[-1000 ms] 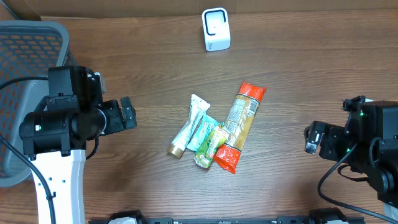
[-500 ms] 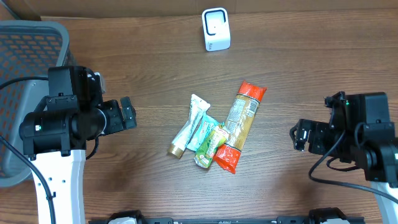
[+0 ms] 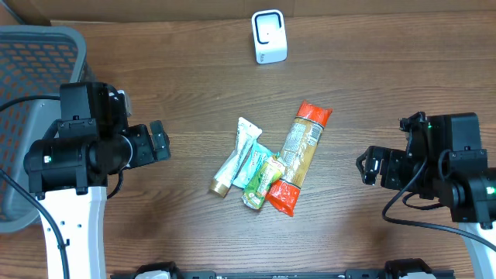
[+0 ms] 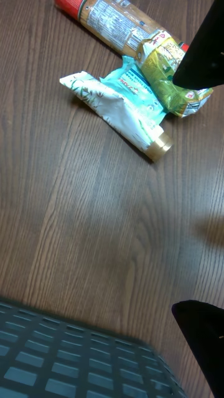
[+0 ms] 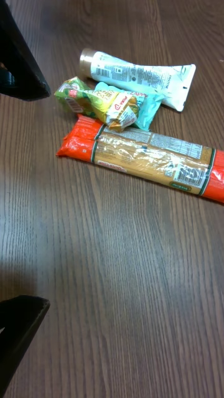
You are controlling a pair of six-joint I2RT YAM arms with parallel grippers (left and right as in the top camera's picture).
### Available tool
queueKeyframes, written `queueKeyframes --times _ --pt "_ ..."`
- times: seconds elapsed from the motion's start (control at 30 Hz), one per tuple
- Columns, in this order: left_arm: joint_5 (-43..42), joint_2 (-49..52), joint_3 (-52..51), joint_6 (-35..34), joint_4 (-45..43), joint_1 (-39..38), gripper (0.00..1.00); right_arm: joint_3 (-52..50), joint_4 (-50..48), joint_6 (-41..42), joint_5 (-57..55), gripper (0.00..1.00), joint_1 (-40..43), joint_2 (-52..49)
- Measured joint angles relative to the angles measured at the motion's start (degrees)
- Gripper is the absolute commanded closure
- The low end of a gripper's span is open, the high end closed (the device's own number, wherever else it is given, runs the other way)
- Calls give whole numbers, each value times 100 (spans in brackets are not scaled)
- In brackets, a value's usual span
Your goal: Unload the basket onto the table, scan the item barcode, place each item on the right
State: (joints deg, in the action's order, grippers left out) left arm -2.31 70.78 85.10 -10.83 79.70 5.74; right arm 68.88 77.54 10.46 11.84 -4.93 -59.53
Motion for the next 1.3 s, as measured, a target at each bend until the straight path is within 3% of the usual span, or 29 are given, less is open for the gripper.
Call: queueKeyframes --times 0.9,1.3 --pt "0 0 0 0 -2 0 0 -2 -315 2 83 0 2 -13" --pt "0 0 0 0 0 0 0 -2 -424 2 85 0 0 -651"
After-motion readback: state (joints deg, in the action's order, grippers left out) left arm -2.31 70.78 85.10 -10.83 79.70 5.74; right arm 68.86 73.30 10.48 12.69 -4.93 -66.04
